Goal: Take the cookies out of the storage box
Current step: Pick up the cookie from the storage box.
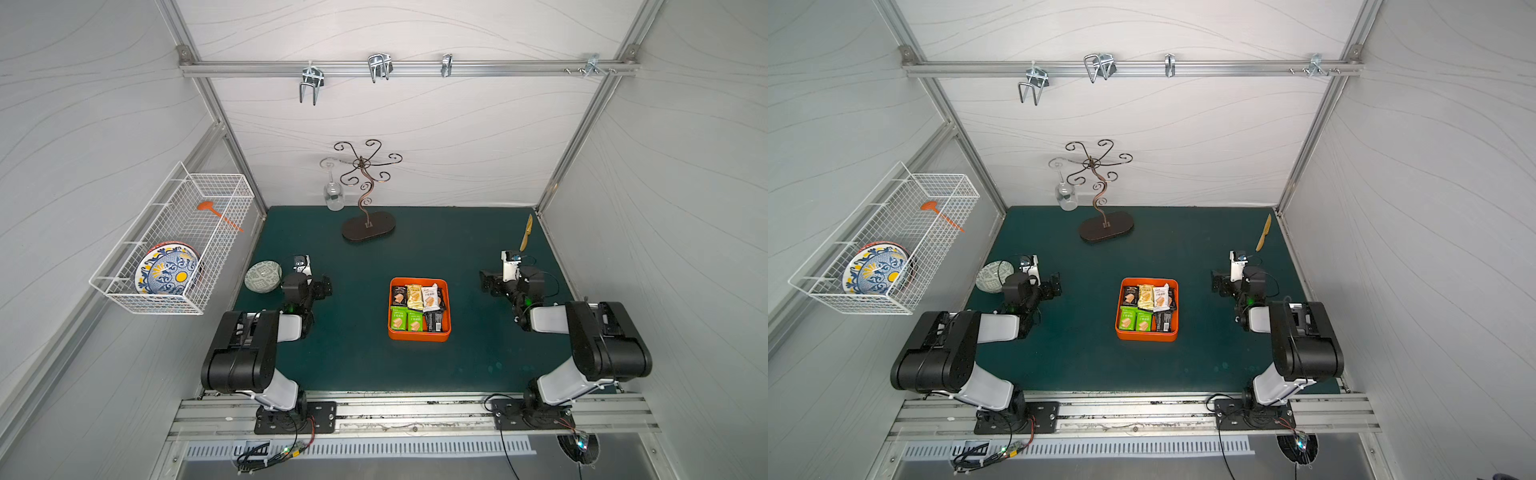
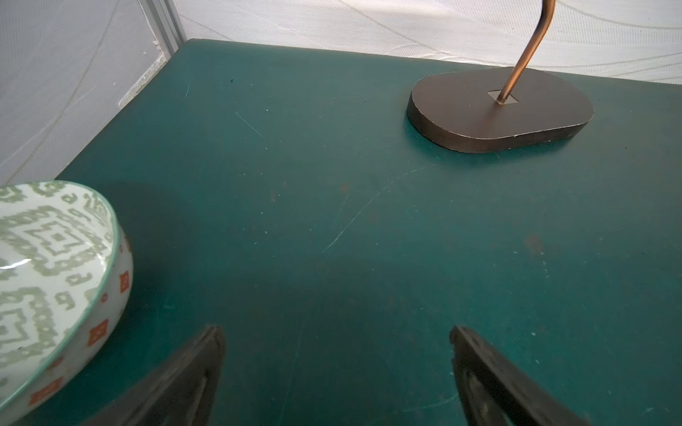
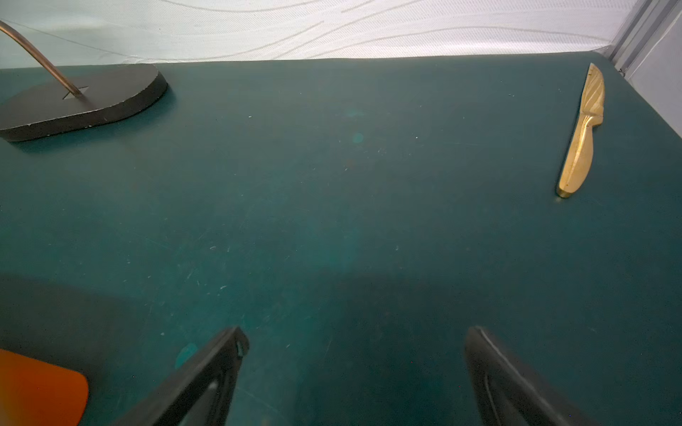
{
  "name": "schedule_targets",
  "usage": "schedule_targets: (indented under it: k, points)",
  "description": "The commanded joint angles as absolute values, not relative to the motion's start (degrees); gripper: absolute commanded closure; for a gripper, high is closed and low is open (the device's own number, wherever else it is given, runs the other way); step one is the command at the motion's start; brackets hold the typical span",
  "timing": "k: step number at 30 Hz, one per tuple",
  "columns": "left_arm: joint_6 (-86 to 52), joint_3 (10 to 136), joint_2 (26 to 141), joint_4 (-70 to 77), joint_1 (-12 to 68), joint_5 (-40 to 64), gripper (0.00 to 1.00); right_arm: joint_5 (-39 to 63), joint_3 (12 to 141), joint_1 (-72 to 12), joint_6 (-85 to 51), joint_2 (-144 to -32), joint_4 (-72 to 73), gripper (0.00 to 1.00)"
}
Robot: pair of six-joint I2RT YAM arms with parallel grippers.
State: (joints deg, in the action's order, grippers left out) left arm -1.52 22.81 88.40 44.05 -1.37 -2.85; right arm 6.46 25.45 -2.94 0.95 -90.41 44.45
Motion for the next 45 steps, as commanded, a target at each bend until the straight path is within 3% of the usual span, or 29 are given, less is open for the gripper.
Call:
schedule_targets:
  k: [1,17,20,27,32,36,45]
  points:
    - [-1.01,24.52,88.79,47.05,-1.23,-3.48,0.0,6.28,26.45,-3.26,1.27,-90.08,43.57,0.01]
    - [-1.66,24.86,88.51,46.32,-1.89,-2.98,0.01,10.49,25.52,-1.08,-0.06,-90.06,45.56,0.01]
    - [-2.07,27.69,85.76,38.87,-2.04,-3.62,0.01,8.66,26.17,-0.54,-1.7,-87.92,42.96,0.01]
    - [-3.32,32.12,79.32,26.14,-1.09,-7.32,0.01,0.59,38.45,-0.5,-9.69,-80.09,15.6,0.01]
    - [-7.14,38.39,74.98,13.67,1.26,-8.64,0.01,8.53,52.0,0.74,-25.17,-80.14,-7.29,0.01]
    - [-11.64,42.95,72.73,4.08,4.63,-9.86,0.01,18.77,54.86,0.63,-29.49,-79.73,-11.67,0.01]
    - [-30.39,47.18,67.41,-14.75,13.78,-8.19,0.01,7.68,60.91,-15.62,-24.54,-72.35,-33.9,0.01]
